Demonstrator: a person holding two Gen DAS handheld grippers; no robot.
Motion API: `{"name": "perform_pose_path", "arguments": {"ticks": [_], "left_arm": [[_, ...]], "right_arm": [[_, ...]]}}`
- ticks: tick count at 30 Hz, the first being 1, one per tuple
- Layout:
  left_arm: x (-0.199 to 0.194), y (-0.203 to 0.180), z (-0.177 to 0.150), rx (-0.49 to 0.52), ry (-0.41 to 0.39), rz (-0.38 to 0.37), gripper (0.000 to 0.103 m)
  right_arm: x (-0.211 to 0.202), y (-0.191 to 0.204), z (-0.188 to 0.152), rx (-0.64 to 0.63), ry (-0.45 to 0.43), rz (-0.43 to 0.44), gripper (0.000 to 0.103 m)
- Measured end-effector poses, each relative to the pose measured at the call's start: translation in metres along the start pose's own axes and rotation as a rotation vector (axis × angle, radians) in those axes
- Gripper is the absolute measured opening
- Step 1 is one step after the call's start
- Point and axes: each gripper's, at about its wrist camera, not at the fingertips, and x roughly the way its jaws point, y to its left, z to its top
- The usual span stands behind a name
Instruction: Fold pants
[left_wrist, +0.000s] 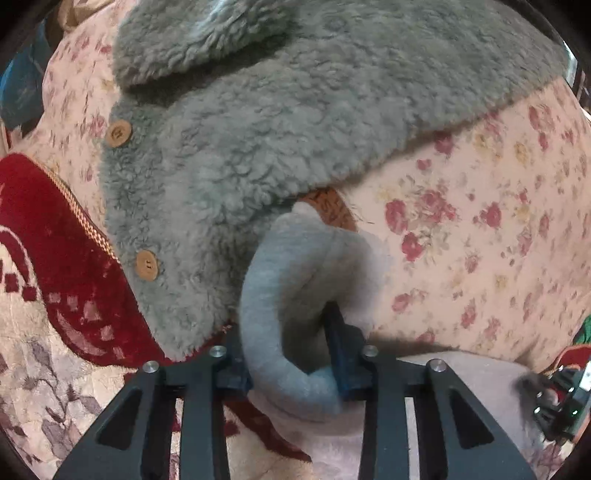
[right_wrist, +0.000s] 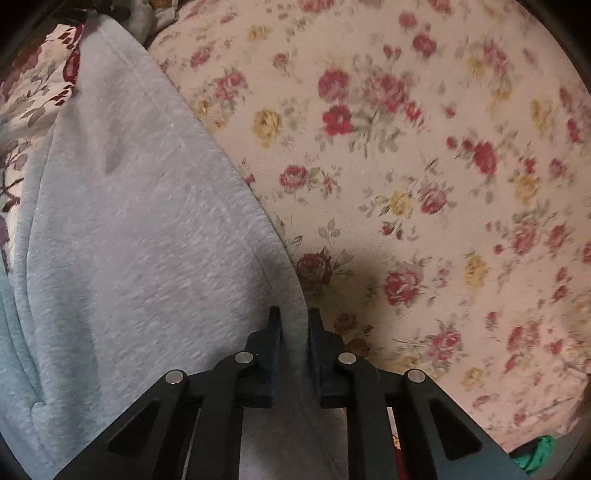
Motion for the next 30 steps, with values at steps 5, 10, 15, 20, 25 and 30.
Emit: {"name": "perform_pose_path", "arguments": {"ticks": [5,10,15,20,25,30], "left_arm": [[-0.028,-0.005,-0.005,0.001,-0.030,0.003,0.021],[-0.067,0.004,-0.008,-0.052,-0.073,-0.013,0.019],[-0.096,0.009,-0.018,-0.057,-0.087,-0.023,0.019],[-0.128,0.028,-0.041,-0.113,-0.087,-0.047,0.013],[-0.156,0.044,-0.076,-0.115,-0.094,-0.062,0.013],[-0.184,0.067,-0.116,-0.149,-0.096,-0.090,0.013]], "right_arm": [[-0.041,0.004,-0.001,-0.013,-0.042,-0.110,0.011],[-0.091,0.004,0.000,-0.015,-0.080,-0.197,0.011],[-0.133,0.004,-0.014,0.008,-0.114,-0.254,0.011],[-0.166,0.011,-0.022,0.024,-0.120,-0.272,0.010],[-0.206,0.037,-0.041,0.027,-0.148,-0.264,0.010],[-0.235,0.069,-0.061,0.031,-0.161,-0.232,0.010]]}}
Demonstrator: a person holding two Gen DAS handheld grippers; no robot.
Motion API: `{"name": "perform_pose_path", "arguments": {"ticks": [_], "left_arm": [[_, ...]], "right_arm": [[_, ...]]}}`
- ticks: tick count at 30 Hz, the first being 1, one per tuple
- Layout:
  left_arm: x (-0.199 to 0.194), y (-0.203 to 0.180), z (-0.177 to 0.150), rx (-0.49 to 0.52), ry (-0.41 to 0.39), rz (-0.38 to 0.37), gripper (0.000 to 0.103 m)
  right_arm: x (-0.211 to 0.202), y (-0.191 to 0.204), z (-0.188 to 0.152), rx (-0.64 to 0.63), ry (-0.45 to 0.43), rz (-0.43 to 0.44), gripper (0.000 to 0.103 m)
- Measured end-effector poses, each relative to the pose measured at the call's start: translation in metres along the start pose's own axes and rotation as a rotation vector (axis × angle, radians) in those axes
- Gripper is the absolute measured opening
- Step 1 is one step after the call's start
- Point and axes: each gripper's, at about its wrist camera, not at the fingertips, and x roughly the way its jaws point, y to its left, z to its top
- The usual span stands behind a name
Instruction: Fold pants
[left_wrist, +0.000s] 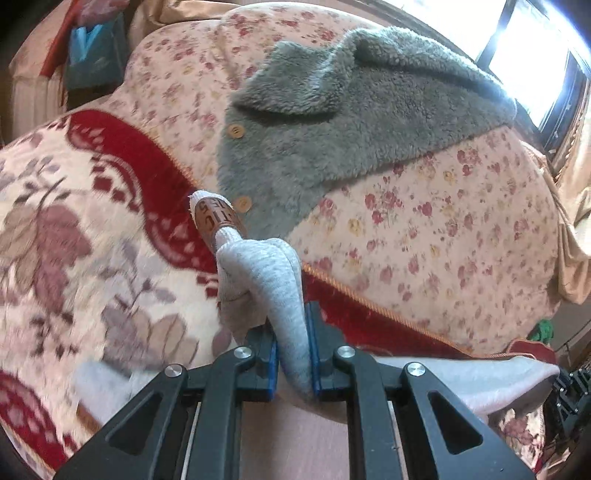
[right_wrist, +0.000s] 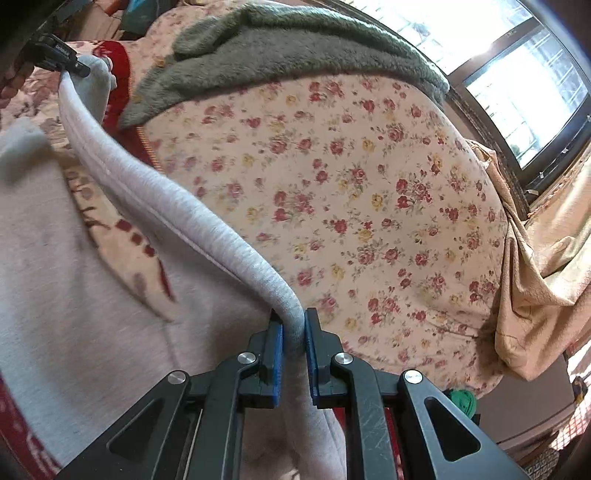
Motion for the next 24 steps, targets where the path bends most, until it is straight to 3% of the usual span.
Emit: {"name": "perform_pose_path", "arguments": {"ticks": [11,17,24], "left_arm": [[-0.050,0.053,-0.073,-0.082,0.003,-0.021,0.013],[-0.055,0.072,-0.118,-0.101,0.023,0.000,0.013],[-0.051,0.101,-0.147,-0.199,0.030,-0.010,0.013]], "right_arm": [[-0.058,0.064,-0.055,-0.012,0.020,0.105,0.010],[-0.056,0.099,-0.091,0.008,0.066,0.162,0.010],[-0.047,0.140,-0.120,0.032,0.112,0.205,0.010]]}}
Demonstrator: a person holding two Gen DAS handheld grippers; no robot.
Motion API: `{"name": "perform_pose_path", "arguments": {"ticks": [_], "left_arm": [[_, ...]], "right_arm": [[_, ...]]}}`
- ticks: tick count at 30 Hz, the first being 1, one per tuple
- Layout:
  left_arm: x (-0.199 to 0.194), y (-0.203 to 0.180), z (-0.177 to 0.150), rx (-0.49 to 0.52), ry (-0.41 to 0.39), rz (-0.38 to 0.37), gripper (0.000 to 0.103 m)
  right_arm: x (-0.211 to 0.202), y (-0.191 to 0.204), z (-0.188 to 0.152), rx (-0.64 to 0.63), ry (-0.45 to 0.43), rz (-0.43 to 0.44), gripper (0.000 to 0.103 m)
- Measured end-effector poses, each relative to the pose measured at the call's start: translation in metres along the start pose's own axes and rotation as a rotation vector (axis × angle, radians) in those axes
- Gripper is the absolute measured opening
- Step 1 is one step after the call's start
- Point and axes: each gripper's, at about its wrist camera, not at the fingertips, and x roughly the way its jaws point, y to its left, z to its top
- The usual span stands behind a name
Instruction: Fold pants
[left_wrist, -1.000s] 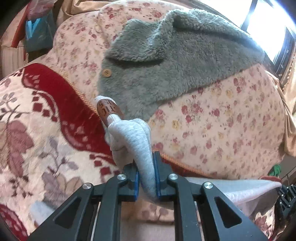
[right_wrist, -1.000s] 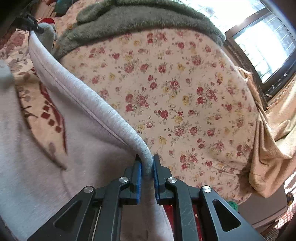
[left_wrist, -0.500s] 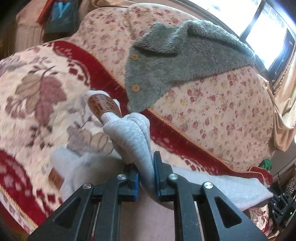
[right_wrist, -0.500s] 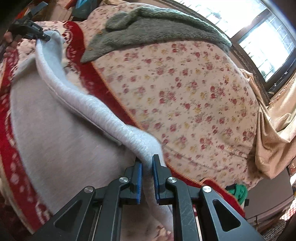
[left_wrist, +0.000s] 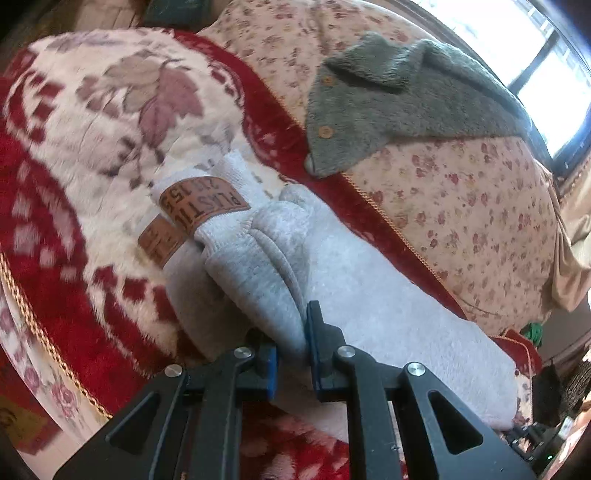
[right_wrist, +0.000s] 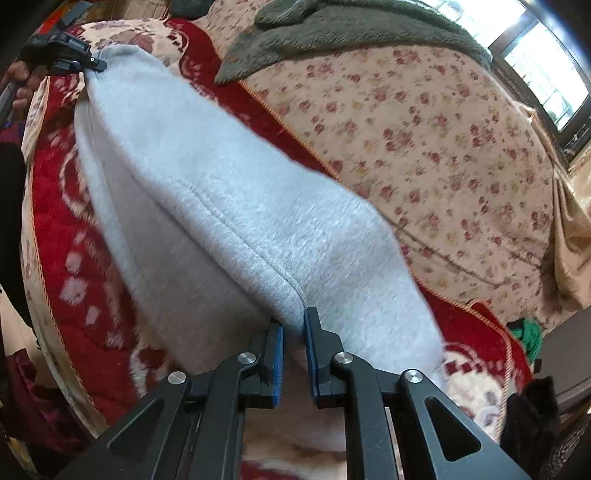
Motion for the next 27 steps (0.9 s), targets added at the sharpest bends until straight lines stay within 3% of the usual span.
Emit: {"name": "perform_pose_path", "arguments": {"ticks": [11,17,19,20,21,23,24,25,27], "left_arm": [[-0.005,0.014,0.000,-0.066,-0.024,-0.052,0.013],[0.001,0.023,0.004,-0.071,-0.016,-0.015,0.015],[0.001,0.025,0.002,-0.079,-0.021,-0.012,0.021],[-0.001,0.025,0.002,-0.079,-0.027,-0.003,0.032],[-0.005,0.025,0.001,-0.075,-0.042,0.021,0.051],[-0.016,0.025,0.001,-0.073,-0.072,0.042,0.069],[-0.022,0.024,0.001,-0.072,-0.084,0.049,0.070],[-0.029,0.021,0.001,-0.065,-0.097,0.062,0.070],[-0.044,0.008,-0.001,-0.012,-0.137,0.118,0.071]], "right_arm": [[0.002,0.007,-0.014,0.075,0.009,0.023,0.011],[0.012,0.018,-0.018,0.111,-0.016,0.008,0.017],[0.017,0.022,-0.021,0.126,-0.030,-0.014,0.018],[0.018,0.023,-0.022,0.132,-0.036,-0.022,0.018],[0.017,0.022,-0.023,0.146,-0.044,-0.024,0.018],[0.010,0.014,-0.026,0.205,-0.059,0.025,0.029],[0.006,0.009,-0.029,0.242,-0.066,0.061,0.044],[0.001,0.003,-0.032,0.287,-0.076,0.099,0.065],[-0.012,-0.011,-0.041,0.383,-0.112,0.135,0.081]]}}
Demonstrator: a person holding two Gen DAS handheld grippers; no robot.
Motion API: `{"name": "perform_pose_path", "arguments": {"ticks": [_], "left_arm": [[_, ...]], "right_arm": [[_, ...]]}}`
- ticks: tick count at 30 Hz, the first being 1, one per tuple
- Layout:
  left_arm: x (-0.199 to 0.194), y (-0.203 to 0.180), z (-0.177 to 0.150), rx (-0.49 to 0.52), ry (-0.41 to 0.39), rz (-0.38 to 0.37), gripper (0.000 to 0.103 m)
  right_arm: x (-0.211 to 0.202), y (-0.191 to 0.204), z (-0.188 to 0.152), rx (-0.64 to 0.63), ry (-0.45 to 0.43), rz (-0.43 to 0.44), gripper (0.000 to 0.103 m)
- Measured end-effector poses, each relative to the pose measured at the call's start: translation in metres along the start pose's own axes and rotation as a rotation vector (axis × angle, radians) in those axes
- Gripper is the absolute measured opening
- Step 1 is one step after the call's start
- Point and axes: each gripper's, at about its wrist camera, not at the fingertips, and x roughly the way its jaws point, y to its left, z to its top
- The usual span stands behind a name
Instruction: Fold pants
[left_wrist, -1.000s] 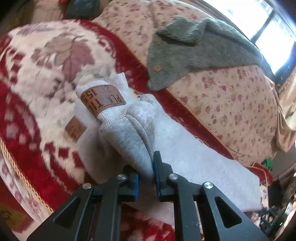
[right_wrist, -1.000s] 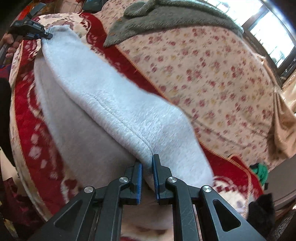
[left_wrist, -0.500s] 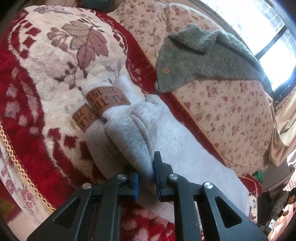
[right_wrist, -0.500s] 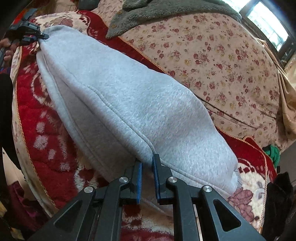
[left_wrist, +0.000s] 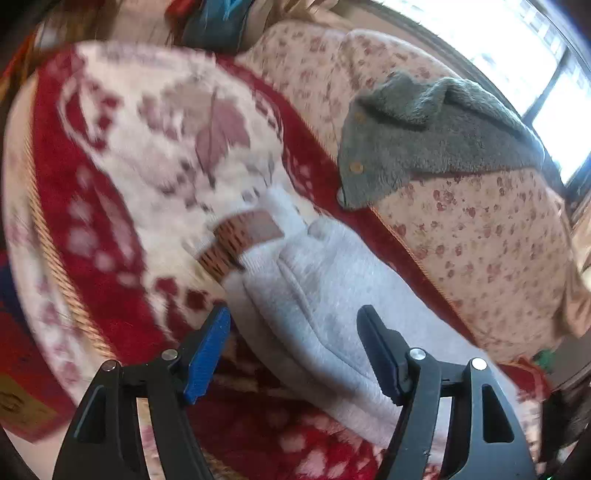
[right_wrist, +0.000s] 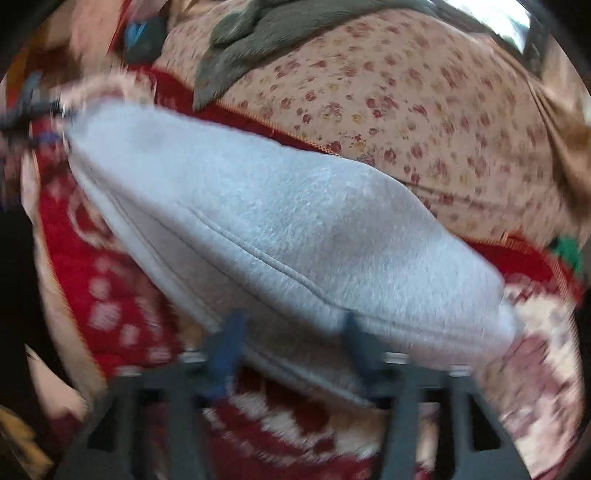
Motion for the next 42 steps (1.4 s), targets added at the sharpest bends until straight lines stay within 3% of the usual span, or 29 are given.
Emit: {"name": "perform_pose_path", "arguments": {"ticks": [3,6,9,12,16,20,26,29,32,36,38,39,40,41,42], "left_arm": [[-0.019,-0.031,-0.007,0.122,-0.037,0.012,0.077],[-0.030,-0.080,-0.025,0.279,-0.035,-0.040,0.086],[-0.031,-0.129,-0.051,0.398,0.016,-0.142,0.090],[-0.020,-0.176,-0.086,0.471,0.144,-0.268,0.091],[0.001,-0.226,-0.135,0.511,0.316,-0.391,0.091],[0.016,-0.260,-0.175,0.527,0.418,-0.427,0.091],[0.030,-0.293,-0.213,0.509,0.492,-0.464,0.091],[0.039,-0.304,-0.228,0.507,0.513,-0.443,0.091],[0.047,-0.312,-0.234,0.496,0.522,-0.435,0.091],[0.057,-0.320,-0.233,0.463,0.510,-0.425,0.091],[0.062,-0.322,-0.228,0.423,0.502,-0.426,0.091],[0.066,-0.320,-0.225,0.388,0.500,-0.430,0.091],[0.071,-0.318,-0.221,0.346,0.506,-0.436,0.088],[0.076,-0.318,-0.218,0.317,0.513,-0.437,0.068],[0.080,-0.317,-0.216,0.301,0.527,-0.435,0.036]], "right_arm": [[-0.018,-0.039,-0.007,0.191,-0.012,0.042,0.081],[-0.027,-0.098,-0.025,0.475,-0.014,0.077,0.081],[-0.027,-0.148,-0.048,0.715,-0.023,0.110,0.081],[-0.022,-0.185,-0.066,0.891,-0.044,0.156,0.081],[-0.015,-0.209,-0.068,0.962,-0.072,0.176,0.081],[0.006,-0.229,-0.075,1.076,-0.082,0.248,0.081],[0.027,-0.241,-0.078,1.156,-0.097,0.320,0.075],[0.034,-0.244,-0.076,1.167,-0.103,0.339,0.071],[0.036,-0.244,-0.071,1.154,-0.120,0.357,0.066],[0.041,-0.246,-0.069,1.154,-0.129,0.354,0.065],[0.042,-0.248,-0.069,1.154,-0.132,0.345,0.058],[0.042,-0.249,-0.070,1.149,-0.136,0.330,0.045],[0.041,-0.251,-0.070,1.146,-0.141,0.325,0.032],[0.041,-0.252,-0.070,1.143,-0.148,0.329,0.029],[0.042,-0.253,-0.070,1.142,-0.155,0.337,0.025]]}}
